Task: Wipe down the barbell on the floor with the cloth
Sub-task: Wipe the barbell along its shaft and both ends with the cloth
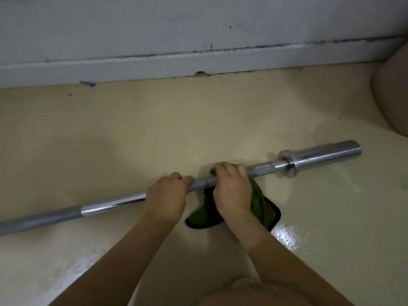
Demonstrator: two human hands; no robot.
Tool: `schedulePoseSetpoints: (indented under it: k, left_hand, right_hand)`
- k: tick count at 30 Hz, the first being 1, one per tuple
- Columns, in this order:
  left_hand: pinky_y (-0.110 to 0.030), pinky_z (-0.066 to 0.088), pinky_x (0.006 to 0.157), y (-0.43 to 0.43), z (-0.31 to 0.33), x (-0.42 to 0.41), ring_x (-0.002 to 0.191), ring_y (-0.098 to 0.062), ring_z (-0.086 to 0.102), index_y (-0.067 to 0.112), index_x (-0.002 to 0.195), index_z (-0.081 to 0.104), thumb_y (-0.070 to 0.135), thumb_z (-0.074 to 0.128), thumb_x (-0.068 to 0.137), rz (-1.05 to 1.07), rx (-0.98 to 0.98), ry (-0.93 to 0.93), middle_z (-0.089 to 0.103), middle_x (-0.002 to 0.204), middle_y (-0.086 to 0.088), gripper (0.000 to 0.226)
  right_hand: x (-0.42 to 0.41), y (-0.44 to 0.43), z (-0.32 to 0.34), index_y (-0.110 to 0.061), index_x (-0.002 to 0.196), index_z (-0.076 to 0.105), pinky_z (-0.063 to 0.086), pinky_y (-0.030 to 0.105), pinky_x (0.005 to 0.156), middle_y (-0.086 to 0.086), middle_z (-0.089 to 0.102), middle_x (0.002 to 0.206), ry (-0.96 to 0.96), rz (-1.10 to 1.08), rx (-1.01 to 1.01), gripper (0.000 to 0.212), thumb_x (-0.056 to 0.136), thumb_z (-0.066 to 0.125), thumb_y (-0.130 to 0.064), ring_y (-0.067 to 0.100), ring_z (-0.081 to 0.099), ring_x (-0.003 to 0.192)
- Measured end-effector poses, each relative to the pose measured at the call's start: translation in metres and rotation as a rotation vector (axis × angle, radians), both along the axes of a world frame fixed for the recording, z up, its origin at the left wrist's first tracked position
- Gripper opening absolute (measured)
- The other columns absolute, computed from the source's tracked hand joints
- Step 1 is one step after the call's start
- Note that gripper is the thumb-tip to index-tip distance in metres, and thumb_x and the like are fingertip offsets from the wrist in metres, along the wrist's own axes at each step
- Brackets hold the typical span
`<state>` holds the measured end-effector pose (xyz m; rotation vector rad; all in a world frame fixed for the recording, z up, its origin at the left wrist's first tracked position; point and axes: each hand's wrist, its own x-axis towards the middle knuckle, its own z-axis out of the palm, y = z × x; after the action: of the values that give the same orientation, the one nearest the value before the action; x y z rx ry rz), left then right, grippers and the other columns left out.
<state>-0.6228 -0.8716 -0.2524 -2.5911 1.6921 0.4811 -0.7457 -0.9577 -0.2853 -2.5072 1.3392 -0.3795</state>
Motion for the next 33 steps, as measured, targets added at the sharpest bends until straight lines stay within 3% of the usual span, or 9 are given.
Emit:
schedulePoseSetpoints:
  k: [4,8,11,14,18,22,27,30,33]
  left_hand:
    - [-0.035,0.047,0.07,-0.012,0.0,0.018,0.091,-0.026,0.059,0.031,0.124,0.054,0.005,0.048,0.083,-0.052,0.017,0.056,0.062,0.102,-0.004,0.049]
    - [-0.034,0.043,0.08,-0.02,-0.008,0.033,0.102,-0.026,0.051,0.022,0.127,0.052,0.003,0.045,0.082,-0.063,0.023,0.103,0.057,0.114,-0.008,0.049]
    - [-0.038,0.039,0.096,-0.025,-0.007,0.014,0.123,-0.029,0.035,0.018,0.138,0.039,0.004,0.05,0.083,-0.072,-0.106,0.136,0.035,0.14,-0.011,0.058]
    - [-0.034,0.034,0.105,-0.028,-0.01,-0.006,0.127,-0.026,0.037,0.01,0.137,0.036,0.013,0.054,0.085,-0.119,-0.211,0.17,0.04,0.14,-0.011,0.055]
    - [-0.033,0.044,0.089,-0.028,-0.013,0.012,0.121,-0.022,0.04,0.015,0.129,0.044,0.015,0.052,0.088,-0.111,-0.22,0.249,0.046,0.131,-0.004,0.042]
    - [-0.036,0.044,0.084,-0.031,-0.002,0.022,0.112,-0.025,0.044,0.014,0.115,0.052,0.012,0.059,0.081,-0.191,-0.201,0.256,0.052,0.117,-0.005,0.034]
    - [-0.04,0.053,0.049,-0.037,-0.008,0.03,0.068,-0.035,0.06,0.006,0.078,0.066,-0.011,0.07,0.05,-0.22,-0.23,0.288,0.063,0.072,-0.014,0.033]
    - [-0.039,0.054,0.05,-0.045,-0.012,0.028,0.064,-0.033,0.061,0.007,0.081,0.068,-0.012,0.071,0.05,-0.168,-0.19,0.245,0.066,0.07,-0.014,0.036]
    - [-0.04,0.054,0.065,-0.05,-0.017,0.025,0.076,-0.035,0.065,0.008,0.1,0.067,-0.009,0.066,0.065,-0.105,-0.166,0.175,0.07,0.086,-0.015,0.039]
  right_hand:
    - [-0.03,-0.031,-0.003,-0.013,0.115,0.063,0.052,0.034,0.071,0.005,0.068,0.11,0.091,0.266,-0.095,0.05,0.066,0.059,-0.001,0.03,0.057,0.088]
    - [-0.055,-0.076,-0.008,-0.009,0.115,0.063,0.036,0.032,0.092,0.009,0.066,0.117,0.091,-0.15,-0.129,0.051,0.074,0.033,-0.009,0.036,0.06,0.103]
    - [0.005,-0.039,-0.007,-0.005,0.108,0.067,0.043,0.035,0.089,0.011,0.068,0.113,0.03,-0.13,-0.033,0.036,0.076,0.049,-0.005,0.034,0.062,0.095]
    - [0.029,-0.012,0.001,-0.008,0.114,0.065,0.042,0.029,0.09,0.009,0.067,0.117,0.001,0.155,-0.015,0.035,0.081,0.055,-0.012,0.027,0.062,0.095]
    - [0.011,-0.046,0.04,-0.016,0.119,0.059,0.05,0.036,0.08,0.007,0.065,0.116,0.415,0.31,-0.01,0.043,0.078,0.052,-0.003,0.03,0.059,0.089]
    - [-0.015,-0.072,0.087,-0.017,0.116,0.064,0.049,0.026,0.071,0.008,0.068,0.106,0.393,-0.179,0.151,0.031,0.094,0.043,-0.014,0.024,0.064,0.089]
    - [-0.052,-0.054,0.093,-0.018,0.116,0.065,0.05,0.033,0.076,0.01,0.066,0.105,0.371,-0.183,0.039,0.028,0.094,0.047,-0.017,0.028,0.063,0.088]
    - [-0.062,-0.067,0.068,-0.012,0.11,0.065,0.052,0.035,0.063,0.014,0.057,0.102,0.362,-0.15,-0.041,0.024,0.088,0.056,-0.011,0.029,0.059,0.073]
    - [-0.056,-0.089,0.044,-0.005,0.099,0.065,0.049,0.029,0.054,0.017,0.057,0.108,0.424,-0.034,-0.065,0.023,0.076,0.065,-0.002,0.029,0.061,0.068]
